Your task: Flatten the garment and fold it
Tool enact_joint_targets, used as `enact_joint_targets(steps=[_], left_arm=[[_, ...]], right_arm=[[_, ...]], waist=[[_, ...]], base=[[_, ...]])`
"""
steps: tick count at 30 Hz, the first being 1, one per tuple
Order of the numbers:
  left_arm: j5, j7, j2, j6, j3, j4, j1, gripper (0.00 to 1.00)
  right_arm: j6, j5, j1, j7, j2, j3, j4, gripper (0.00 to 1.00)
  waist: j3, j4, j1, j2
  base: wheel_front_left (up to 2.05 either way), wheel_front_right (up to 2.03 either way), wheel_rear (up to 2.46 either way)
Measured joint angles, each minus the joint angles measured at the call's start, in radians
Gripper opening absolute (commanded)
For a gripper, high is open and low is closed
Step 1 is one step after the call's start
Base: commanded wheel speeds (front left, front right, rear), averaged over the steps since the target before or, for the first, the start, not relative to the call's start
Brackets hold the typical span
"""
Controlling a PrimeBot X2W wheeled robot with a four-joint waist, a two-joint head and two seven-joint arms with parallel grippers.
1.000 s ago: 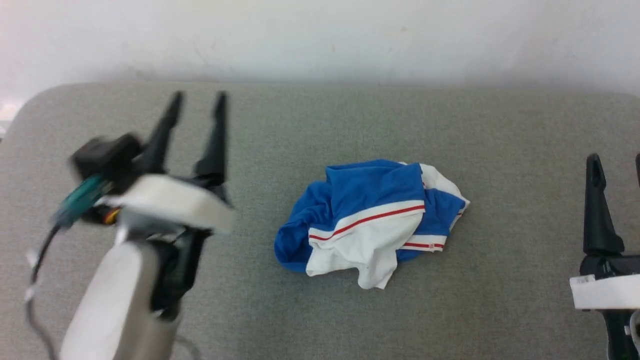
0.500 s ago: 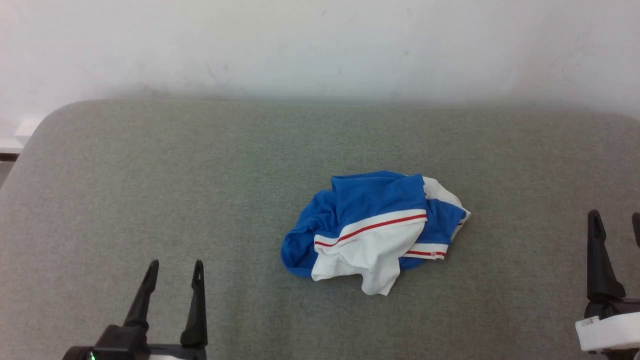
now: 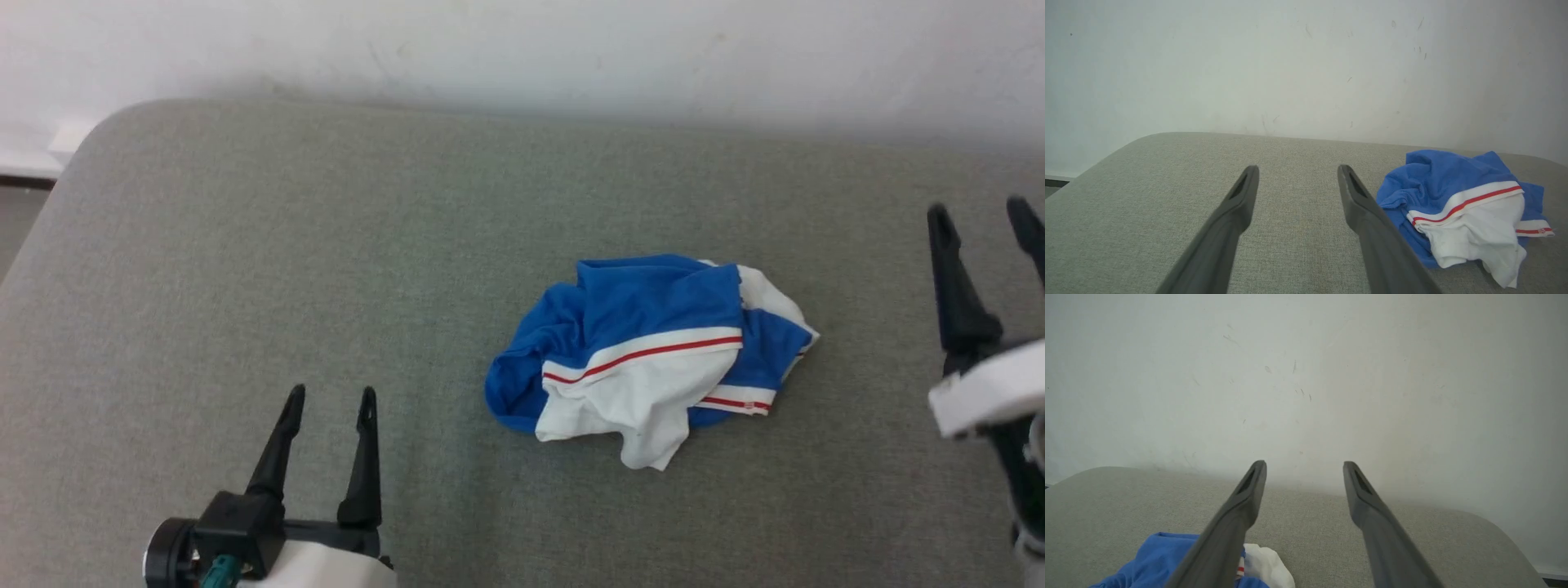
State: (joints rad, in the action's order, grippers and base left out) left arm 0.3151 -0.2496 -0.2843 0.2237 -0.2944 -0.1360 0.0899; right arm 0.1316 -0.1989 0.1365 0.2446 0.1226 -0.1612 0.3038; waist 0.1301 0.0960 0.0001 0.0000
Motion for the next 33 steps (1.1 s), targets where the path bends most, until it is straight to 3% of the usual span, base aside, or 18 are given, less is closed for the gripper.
enact_joint_targets(steps=[8, 13, 25, 27, 33], left_arm=[[0.0, -0.006, 0.049, -0.027, -0.02, 0.041, -0.05, 1.0], [-0.013, -0.007, 0.086, -0.053, -0.034, 0.061, -0.097, 1.0], [-0.036, -0.007, 0.139, -0.1, -0.017, 0.087, -0.12, 1.0], [-0.041, -0.007, 0.146, -0.105, -0.012, 0.09, -0.12, 1.0], [-0.049, -0.007, 0.154, -0.118, 0.018, 0.101, -0.12, 1.0]], right_arm=[[0.0, -0.122, 0.223, 0.205, 0.139, 0.103, -0.237, 1.0], [0.0, -0.139, 0.278, 0.303, 0.236, 0.196, -0.381, 1.0], [0.0, -0.22, 0.285, 0.39, 0.351, 0.325, -0.503, 1.0], [0.0, -0.228, 0.288, 0.398, 0.364, 0.334, -0.502, 0.02], [0.0, -0.232, 0.294, 0.345, 0.346, 0.328, -0.515, 0.0]], waist=[[0.088, 0.044, 0.0001, 0.0], [0.145, 0.078, 0.0002, 0.0], [0.235, 0.169, -0.0002, 0.0], [0.244, 0.175, -0.0003, 0.0], [0.239, 0.165, -0.0001, 0.0]], base=[[0.0, 0.0, 0.0], [0.0, 0.0, 0.0], [0.0, 0.0, 0.0], [0.0, 0.0, 0.0], [0.0, 0.0, 0.0]])
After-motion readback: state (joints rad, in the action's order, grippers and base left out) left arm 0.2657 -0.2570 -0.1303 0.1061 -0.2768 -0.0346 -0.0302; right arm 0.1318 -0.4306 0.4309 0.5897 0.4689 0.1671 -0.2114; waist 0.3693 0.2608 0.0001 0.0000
